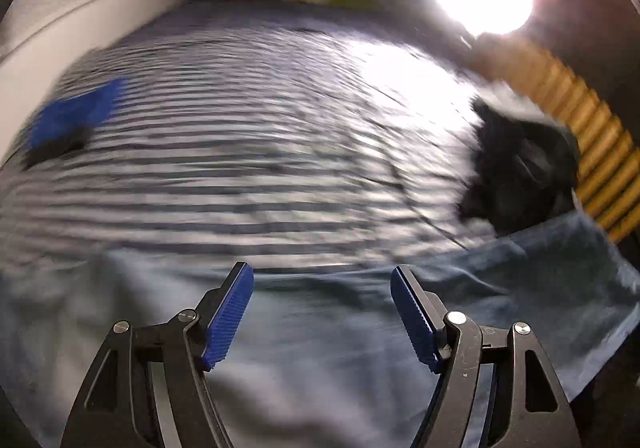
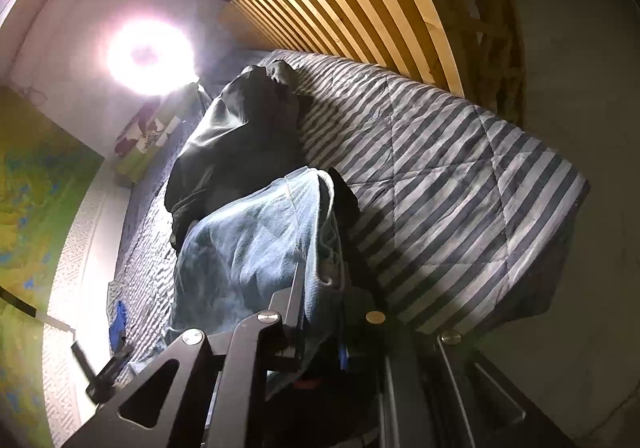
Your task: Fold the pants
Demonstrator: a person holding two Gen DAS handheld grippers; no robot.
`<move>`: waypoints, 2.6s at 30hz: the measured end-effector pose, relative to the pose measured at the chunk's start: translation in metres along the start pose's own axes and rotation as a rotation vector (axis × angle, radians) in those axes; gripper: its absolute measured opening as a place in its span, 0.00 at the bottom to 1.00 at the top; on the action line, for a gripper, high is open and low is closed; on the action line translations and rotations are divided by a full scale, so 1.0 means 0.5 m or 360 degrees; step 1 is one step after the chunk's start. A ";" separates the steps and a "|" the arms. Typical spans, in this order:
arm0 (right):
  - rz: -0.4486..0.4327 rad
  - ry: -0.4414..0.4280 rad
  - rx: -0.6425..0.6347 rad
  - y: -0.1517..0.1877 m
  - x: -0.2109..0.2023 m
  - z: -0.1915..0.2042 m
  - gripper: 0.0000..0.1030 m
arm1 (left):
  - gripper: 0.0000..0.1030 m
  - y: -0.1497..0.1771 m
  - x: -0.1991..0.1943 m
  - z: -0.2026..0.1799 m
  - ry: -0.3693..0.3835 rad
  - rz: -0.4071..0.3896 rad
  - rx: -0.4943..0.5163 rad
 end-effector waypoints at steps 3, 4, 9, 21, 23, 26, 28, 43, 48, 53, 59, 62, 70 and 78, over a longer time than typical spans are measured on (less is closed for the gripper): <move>-0.0003 -0.0001 -0.0001 0.001 0.002 0.002 0.10 | 0.51 0.004 -0.089 0.137 -0.0140 -0.0107 -0.0269; -0.0002 -0.0002 0.0002 0.001 0.002 0.002 0.10 | 0.35 0.007 -0.102 0.167 -0.0168 -0.0111 -0.0334; 0.0001 -0.0005 0.0001 0.003 -0.001 0.006 0.10 | 0.23 0.008 -0.123 0.322 -0.0343 -0.0097 -0.0603; 0.0015 0.0006 0.0005 -0.001 0.000 0.004 0.10 | 0.20 -0.002 -0.087 0.426 -0.0504 -0.0033 -0.0603; 0.0009 -0.0005 0.0012 -0.002 -0.001 0.006 0.10 | 0.20 -0.001 -0.104 0.369 -0.0365 -0.0053 -0.0518; 0.0010 -0.0012 0.0015 -0.001 0.003 0.010 0.10 | 0.20 0.018 -0.085 0.260 -0.0163 0.0032 -0.0310; 0.0014 -0.0021 0.0020 0.001 0.005 0.011 0.10 | 0.20 0.035 -0.049 0.210 -0.0107 0.0117 -0.0224; 0.0016 -0.0113 0.0026 0.003 0.001 0.005 0.10 | 0.24 0.118 -0.017 0.123 -0.0036 0.0266 -0.0138; -0.0001 -0.0137 0.0081 0.003 -0.004 0.008 0.10 | 0.31 0.130 0.000 0.104 -0.0051 0.0281 -0.0145; -0.0071 -0.0200 0.0048 0.003 -0.040 0.079 0.10 | 0.33 0.103 -0.114 0.112 0.0053 0.0087 -0.0223; -0.0185 -0.0319 -0.0275 0.045 -0.121 0.297 0.10 | 0.41 0.122 -0.320 0.250 0.0031 -0.0188 -0.0416; -0.0189 -0.0404 -0.0446 0.096 -0.142 0.432 0.10 | 0.41 0.144 -0.390 0.348 -0.0013 -0.0268 -0.0538; -0.0075 -0.0638 -0.0958 0.353 -0.151 0.821 0.10 | 0.41 0.194 -0.512 0.547 -0.0010 -0.0442 -0.0728; 0.0265 -0.0661 -0.1539 0.764 -0.046 1.069 0.10 | 0.41 0.210 -0.498 0.663 0.0145 -0.0571 -0.0914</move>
Point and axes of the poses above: each gripper's, at about its wrist camera, not at the fingertips, and x roughly the way its jaws point, z to its left, y to its underside, the point moved 2 cm from there along x, roughly the way its jaws point, and after that the axes turned 14 degrees about y, right-handed, at the moved point
